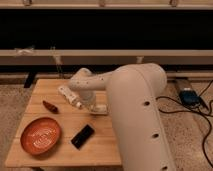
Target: Wipe the white sponge on the table
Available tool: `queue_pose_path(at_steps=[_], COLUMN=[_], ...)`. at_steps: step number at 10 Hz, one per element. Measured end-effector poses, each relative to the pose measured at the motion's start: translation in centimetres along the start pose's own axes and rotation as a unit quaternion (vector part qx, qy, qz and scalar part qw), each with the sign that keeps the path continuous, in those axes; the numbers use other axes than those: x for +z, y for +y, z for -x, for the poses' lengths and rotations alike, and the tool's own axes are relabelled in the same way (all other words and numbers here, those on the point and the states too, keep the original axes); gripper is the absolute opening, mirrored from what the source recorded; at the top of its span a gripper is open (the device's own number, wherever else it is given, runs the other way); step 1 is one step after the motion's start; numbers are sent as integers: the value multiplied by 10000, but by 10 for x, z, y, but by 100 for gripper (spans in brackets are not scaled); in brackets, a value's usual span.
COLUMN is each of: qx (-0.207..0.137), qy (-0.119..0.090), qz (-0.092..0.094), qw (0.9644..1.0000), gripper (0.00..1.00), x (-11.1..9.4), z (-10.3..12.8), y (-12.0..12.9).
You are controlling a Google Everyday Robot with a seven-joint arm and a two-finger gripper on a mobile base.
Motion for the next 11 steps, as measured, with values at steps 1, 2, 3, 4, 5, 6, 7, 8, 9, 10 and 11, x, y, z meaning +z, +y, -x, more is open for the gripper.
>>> queue_pose_path(at_steps=[1, 2, 3, 4, 5, 6, 7, 8, 9, 10, 11], qx=[-97, -236, -362, -544, -644, -738, -797, -878, -920, -964, -994], qy=[116, 236, 311, 390, 436, 471, 465, 440, 409, 361, 326], qz=[-4, -9, -6, -28, -87, -191, -302, -476, -584, -727, -826], qw=[9999, 9994, 9989, 9978, 9969, 9960, 9953, 9940, 9932, 9920, 9911], gripper=[0, 0, 0, 0, 0, 0, 0, 0, 0, 0, 0], x=[-5, -12, -18, -25, -29, -32, -35, -38, -39, -41, -43], z=[-20, -40, -51, -60, -61, -59, -54, -48, -43, -32, -24], y=[-9, -21, -29, -43, -55, -69, -79, -93, -99, -107, -111])
